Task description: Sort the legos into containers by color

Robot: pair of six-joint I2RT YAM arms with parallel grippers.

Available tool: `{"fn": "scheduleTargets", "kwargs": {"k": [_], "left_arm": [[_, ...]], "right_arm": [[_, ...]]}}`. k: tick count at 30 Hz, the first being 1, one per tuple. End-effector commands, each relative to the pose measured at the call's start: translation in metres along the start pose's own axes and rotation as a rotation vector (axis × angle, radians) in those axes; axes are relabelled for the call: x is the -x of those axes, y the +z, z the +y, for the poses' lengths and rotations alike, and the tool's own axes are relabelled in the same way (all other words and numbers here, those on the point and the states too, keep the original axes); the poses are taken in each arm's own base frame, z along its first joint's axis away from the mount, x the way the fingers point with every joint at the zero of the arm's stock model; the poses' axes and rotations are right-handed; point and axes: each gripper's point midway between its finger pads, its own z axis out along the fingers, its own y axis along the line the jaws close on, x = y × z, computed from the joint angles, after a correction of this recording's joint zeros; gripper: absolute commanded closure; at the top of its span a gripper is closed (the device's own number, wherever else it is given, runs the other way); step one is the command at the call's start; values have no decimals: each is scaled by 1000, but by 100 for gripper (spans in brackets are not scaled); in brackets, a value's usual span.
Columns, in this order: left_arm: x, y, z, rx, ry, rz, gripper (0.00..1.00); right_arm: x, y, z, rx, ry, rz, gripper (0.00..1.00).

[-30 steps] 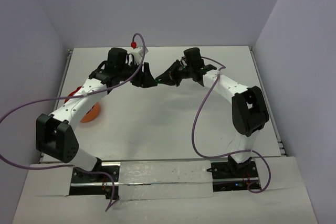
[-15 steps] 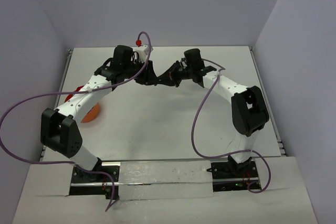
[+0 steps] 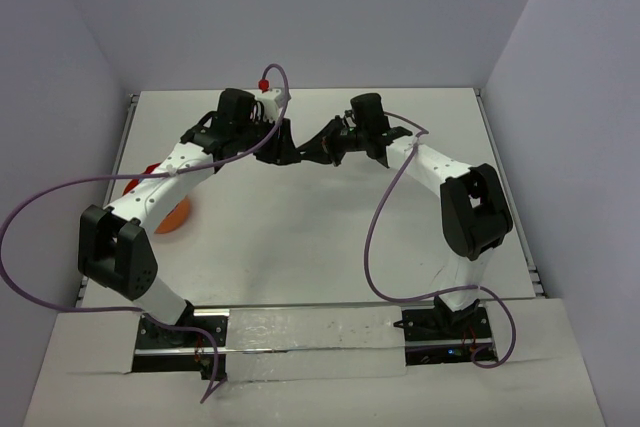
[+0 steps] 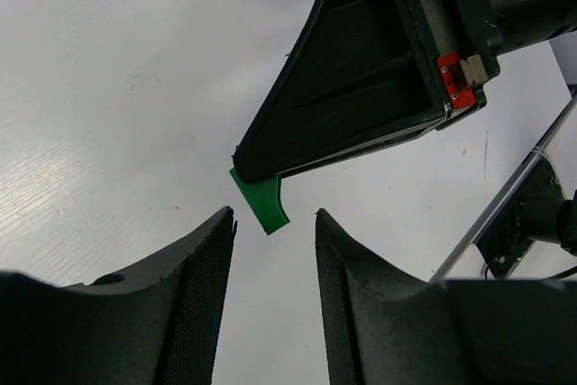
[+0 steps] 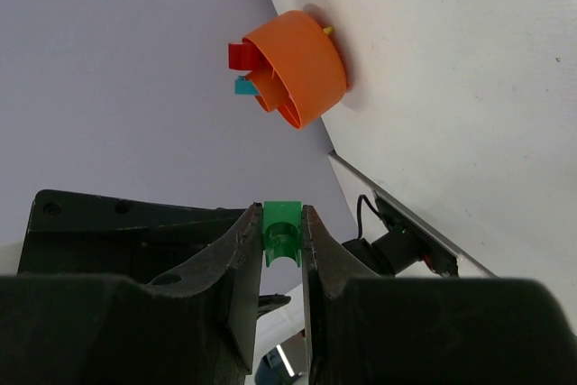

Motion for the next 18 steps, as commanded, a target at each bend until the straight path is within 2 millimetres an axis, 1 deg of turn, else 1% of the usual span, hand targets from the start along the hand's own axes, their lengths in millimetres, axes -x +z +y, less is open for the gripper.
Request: {"fn": "scheduleTargets", "kwargs": {"k": [1, 2, 3, 5, 11, 12, 14, 15, 17, 18], "left_arm": [[1, -3, -3, 7, 12, -5, 56], [1, -3, -4, 2, 12, -5, 59], [2, -3, -4, 1, 13, -7, 59], [2, -1, -4, -4, 12, -6, 66], [-1, 4, -6, -29, -1, 11, 75], [0, 4, -6, -30, 0, 10, 78], [-1, 4, -6, -31, 0, 12, 86], [-1, 4, -6, -31, 2, 13, 91], [-3, 2, -6, -29, 5, 13, 100], [-3, 1, -7, -29, 9, 13, 100]], "right_arm": [[-9, -6, 17, 52, -41, 16, 100], [-9, -6, 17, 53, -40, 14, 100], [-9, -6, 17, 53, -41, 15, 100], [-10, -6, 17, 55, -41, 19, 100], [-14, -6, 23, 90, -47, 43, 100], [-14, -6, 25, 97, -48, 43, 100], [-17, -6, 24, 97, -41, 55, 100], [-17, -6, 26, 108, -51, 56, 95], [-17, -6, 28, 120, -61, 59, 81], [-17, -6, 27, 124, -61, 61, 77]]}}
